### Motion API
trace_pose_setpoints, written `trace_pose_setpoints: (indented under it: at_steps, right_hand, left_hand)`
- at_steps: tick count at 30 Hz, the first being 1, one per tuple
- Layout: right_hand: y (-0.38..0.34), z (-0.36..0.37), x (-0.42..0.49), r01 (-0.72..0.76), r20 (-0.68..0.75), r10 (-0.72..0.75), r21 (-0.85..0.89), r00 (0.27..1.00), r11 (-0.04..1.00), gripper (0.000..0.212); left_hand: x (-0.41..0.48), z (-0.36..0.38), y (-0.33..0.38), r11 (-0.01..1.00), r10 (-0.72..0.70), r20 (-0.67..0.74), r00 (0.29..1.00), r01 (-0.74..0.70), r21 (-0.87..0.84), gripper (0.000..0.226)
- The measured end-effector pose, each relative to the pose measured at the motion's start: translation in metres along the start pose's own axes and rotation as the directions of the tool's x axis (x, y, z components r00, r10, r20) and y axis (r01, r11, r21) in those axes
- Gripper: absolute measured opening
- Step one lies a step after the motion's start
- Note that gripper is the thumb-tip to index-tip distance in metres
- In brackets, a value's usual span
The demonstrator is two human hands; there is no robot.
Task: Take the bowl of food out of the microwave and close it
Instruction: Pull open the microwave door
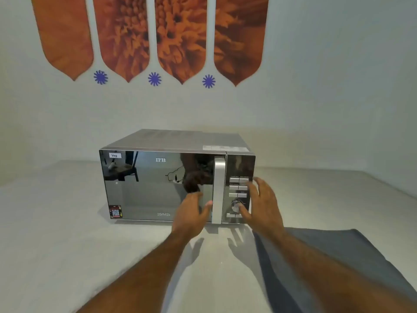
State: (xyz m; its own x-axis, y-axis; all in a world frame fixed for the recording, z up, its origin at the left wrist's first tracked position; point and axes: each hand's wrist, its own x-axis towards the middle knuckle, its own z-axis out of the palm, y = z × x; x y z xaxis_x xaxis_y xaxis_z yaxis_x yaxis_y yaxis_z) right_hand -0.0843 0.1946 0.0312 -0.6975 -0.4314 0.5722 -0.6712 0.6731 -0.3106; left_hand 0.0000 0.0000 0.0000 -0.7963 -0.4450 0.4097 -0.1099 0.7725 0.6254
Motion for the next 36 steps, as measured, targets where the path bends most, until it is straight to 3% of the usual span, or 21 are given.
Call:
trace_pose_setpoints:
  at_steps: [3,7,10,16,21,26,30,36]
  right_hand:
    - [-0.002,-0.012,0.036,0.082,-0.122,-0.095,-0.103,0.988,0.991,0.073]
    - [-0.004,-0.020,0.082,0.191,-0.080,-0.211,-0.205,0.974,0.960,0.071]
    - [-0.004,-0.016,0.095,0.137,-0.032,-0.143,-0.146,0.989,0.980,0.067]
    - [-0.004,-0.004,0.095,0.097,-0.118,-0.104,-0.071,0.987,0.993,0.065]
    - [-0.002,0.000,0.093,0.105,-0.129,-0.106,-0.020,0.986,0.994,0.066]
    - [0.000,0.005,0.091,0.071,-0.161,-0.067,0.024,0.985,0.997,0.068]
    - [0.004,0.005,0.094,0.097,-0.195,-0.093,0.012,0.976,0.995,0.068]
    - [-0.002,-0.003,0.086,0.097,-0.167,-0.082,0.084,0.982,0.992,0.068]
  left_hand:
    - [0.026,0.001,0.035,0.975,-0.026,0.015,1.000,0.028,-0.221,0.047]
    - [0.049,0.001,0.059,0.915,-0.127,0.039,0.991,0.132,-0.382,0.033]
    - [0.044,0.006,0.053,0.905,-0.154,0.104,0.983,0.183,-0.385,0.044]
    - [0.026,0.025,0.030,0.868,-0.211,0.252,0.944,0.300,-0.397,0.054]
    - [0.011,0.038,0.032,0.854,-0.247,0.128,0.961,0.278,-0.439,0.053]
    - [0.011,0.042,0.033,0.845,-0.268,0.088,0.959,0.278,-0.457,0.054]
    - [-0.012,0.043,0.021,0.839,-0.231,0.014,0.973,0.207,-0.502,0.050]
    - [-0.060,0.028,0.004,0.780,-0.165,0.021,0.986,0.143,-0.609,0.053]
